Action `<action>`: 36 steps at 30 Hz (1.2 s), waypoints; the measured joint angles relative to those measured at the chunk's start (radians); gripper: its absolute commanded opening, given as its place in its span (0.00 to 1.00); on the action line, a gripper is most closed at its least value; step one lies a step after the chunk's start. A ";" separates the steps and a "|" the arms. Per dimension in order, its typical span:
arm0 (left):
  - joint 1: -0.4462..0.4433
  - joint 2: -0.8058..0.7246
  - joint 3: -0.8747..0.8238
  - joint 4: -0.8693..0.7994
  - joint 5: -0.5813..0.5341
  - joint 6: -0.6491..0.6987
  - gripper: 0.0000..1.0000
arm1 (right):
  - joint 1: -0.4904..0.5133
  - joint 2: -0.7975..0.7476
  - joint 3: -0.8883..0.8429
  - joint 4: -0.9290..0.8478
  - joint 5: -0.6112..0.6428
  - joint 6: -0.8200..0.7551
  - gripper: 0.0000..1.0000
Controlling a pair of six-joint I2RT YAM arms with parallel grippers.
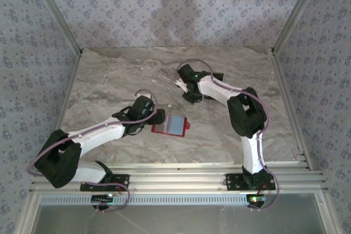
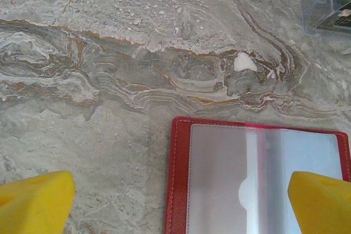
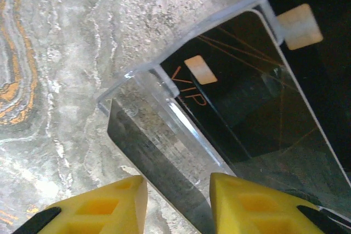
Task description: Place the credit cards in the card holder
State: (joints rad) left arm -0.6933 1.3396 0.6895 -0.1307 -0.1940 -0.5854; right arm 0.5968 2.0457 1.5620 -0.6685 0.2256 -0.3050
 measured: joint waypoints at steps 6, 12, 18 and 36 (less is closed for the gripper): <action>0.000 0.006 0.000 0.002 0.000 0.000 1.00 | 0.008 0.000 0.000 -0.006 0.013 -0.006 0.36; 0.000 0.006 0.000 0.003 0.006 0.000 1.00 | 0.008 0.000 0.011 -0.023 0.030 -0.023 0.36; 0.000 0.017 0.000 0.008 0.015 0.000 1.00 | 0.007 0.000 0.039 -0.034 0.042 -0.035 0.35; 0.000 0.024 0.000 0.022 0.023 0.000 1.00 | 0.007 0.002 0.045 -0.050 0.069 -0.082 0.11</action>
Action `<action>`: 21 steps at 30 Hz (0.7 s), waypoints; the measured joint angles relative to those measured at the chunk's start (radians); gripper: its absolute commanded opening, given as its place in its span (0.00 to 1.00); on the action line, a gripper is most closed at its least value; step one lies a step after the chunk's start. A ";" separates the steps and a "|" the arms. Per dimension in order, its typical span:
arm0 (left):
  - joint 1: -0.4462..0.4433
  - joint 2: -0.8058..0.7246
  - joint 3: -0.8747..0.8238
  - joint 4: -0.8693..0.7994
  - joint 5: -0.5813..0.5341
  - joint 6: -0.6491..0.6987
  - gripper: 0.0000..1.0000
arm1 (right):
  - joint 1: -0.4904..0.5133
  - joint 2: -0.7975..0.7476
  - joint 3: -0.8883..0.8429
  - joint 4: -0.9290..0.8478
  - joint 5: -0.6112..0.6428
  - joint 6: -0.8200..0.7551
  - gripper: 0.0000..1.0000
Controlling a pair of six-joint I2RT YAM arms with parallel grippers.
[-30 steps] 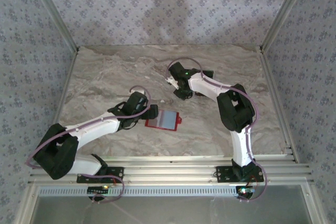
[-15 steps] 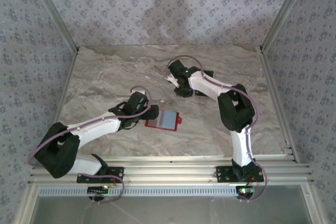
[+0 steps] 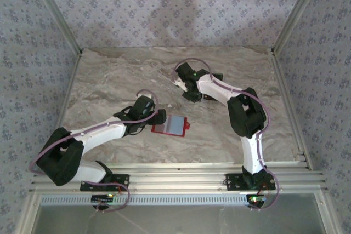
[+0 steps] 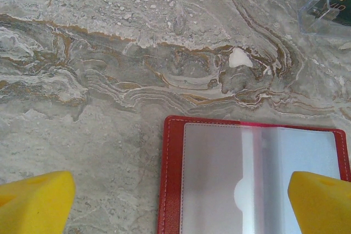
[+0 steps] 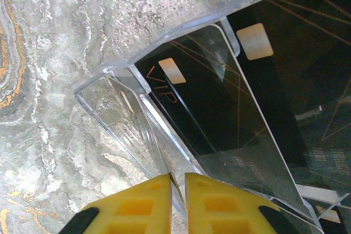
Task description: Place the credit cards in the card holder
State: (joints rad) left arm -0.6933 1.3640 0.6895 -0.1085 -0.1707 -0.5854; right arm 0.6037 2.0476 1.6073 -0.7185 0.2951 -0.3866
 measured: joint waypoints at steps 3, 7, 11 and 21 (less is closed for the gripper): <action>0.000 0.000 0.000 0.000 0.000 0.000 1.00 | 0.000 0.000 0.002 0.000 0.003 -0.003 0.09; 0.000 0.000 0.000 0.000 0.000 0.000 1.00 | 0.001 0.000 0.002 0.000 0.005 -0.003 0.03; 0.000 0.000 0.000 0.000 0.003 0.000 1.00 | 0.006 0.000 0.005 -0.002 0.008 -0.004 0.02; 0.000 0.000 0.000 0.000 0.003 0.000 1.00 | 0.032 -0.006 0.023 -0.011 0.031 -0.016 0.00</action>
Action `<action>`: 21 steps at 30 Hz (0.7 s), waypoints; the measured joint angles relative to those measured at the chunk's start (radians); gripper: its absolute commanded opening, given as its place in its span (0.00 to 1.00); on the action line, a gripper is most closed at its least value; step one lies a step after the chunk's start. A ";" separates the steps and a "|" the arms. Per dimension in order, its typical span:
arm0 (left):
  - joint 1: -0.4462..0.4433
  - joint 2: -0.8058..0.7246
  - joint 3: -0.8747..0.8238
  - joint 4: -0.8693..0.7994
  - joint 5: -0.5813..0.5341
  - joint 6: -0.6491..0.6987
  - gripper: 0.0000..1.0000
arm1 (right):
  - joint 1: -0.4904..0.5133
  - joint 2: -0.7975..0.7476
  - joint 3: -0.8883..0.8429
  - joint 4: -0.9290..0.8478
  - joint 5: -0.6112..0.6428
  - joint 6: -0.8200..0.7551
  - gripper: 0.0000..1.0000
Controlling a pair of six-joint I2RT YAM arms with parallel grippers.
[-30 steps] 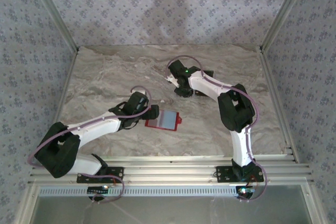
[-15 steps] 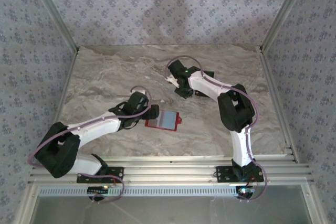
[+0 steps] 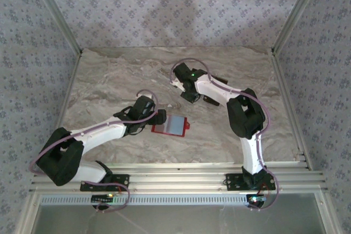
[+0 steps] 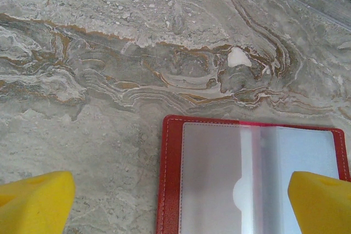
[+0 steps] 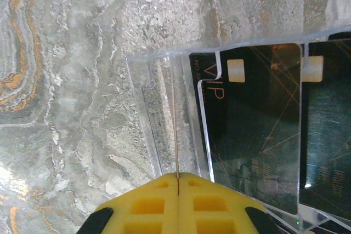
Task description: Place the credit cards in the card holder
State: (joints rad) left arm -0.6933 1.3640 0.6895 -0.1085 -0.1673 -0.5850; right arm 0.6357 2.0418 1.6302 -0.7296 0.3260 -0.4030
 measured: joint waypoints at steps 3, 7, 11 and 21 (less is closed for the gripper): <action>0.000 0.000 0.000 0.000 0.000 0.000 1.00 | 0.011 -0.006 0.007 -0.007 0.008 -0.006 0.00; 0.000 0.000 0.000 0.000 0.000 0.001 1.00 | 0.026 -0.019 0.026 -0.019 0.016 -0.006 0.00; 0.001 0.000 0.000 -0.002 -0.001 0.007 1.00 | 0.045 -0.064 0.037 -0.024 0.019 0.010 0.00; 0.019 -0.001 -0.002 -0.037 -0.010 0.019 1.00 | 0.107 -0.232 0.026 -0.022 -0.079 0.244 0.00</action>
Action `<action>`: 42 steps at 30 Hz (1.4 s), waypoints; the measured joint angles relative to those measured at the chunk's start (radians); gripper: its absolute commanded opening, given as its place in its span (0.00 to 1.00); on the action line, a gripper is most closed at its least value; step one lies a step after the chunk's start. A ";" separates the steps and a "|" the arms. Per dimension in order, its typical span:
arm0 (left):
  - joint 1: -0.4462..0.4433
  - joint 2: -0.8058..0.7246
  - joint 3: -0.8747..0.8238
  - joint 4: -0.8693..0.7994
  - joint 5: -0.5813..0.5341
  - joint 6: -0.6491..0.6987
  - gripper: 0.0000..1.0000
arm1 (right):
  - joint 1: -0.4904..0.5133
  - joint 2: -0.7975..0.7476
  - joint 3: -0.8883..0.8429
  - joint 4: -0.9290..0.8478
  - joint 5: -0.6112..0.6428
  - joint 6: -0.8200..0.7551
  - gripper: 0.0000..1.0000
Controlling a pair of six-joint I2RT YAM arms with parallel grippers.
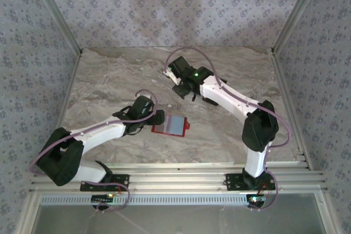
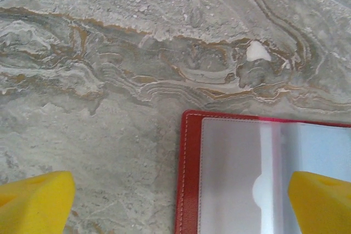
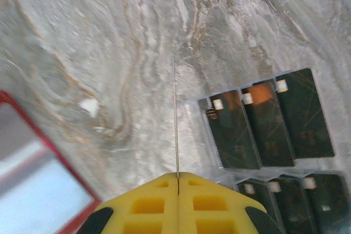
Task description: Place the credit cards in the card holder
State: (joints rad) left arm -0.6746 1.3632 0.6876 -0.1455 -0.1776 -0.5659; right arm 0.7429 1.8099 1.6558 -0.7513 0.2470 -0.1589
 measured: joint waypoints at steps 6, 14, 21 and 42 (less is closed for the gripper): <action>0.001 -0.027 -0.038 -0.039 -0.036 -0.008 1.00 | 0.012 -0.127 -0.214 0.101 -0.176 0.306 0.00; 0.001 -0.047 -0.059 -0.084 -0.070 -0.011 1.00 | 0.017 -0.208 -0.576 0.386 -0.348 0.716 0.00; 0.001 -0.068 -0.059 -0.092 -0.078 -0.011 1.00 | 0.082 -0.231 -0.710 0.555 -0.347 0.964 0.00; 0.001 -0.068 -0.072 -0.095 -0.077 -0.023 1.00 | 0.137 -0.192 -0.743 0.655 -0.242 1.217 0.00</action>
State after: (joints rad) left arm -0.6739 1.2957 0.6159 -0.2405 -0.2550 -0.5884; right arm 0.8799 1.6176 0.9127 -0.0959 0.0048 1.0580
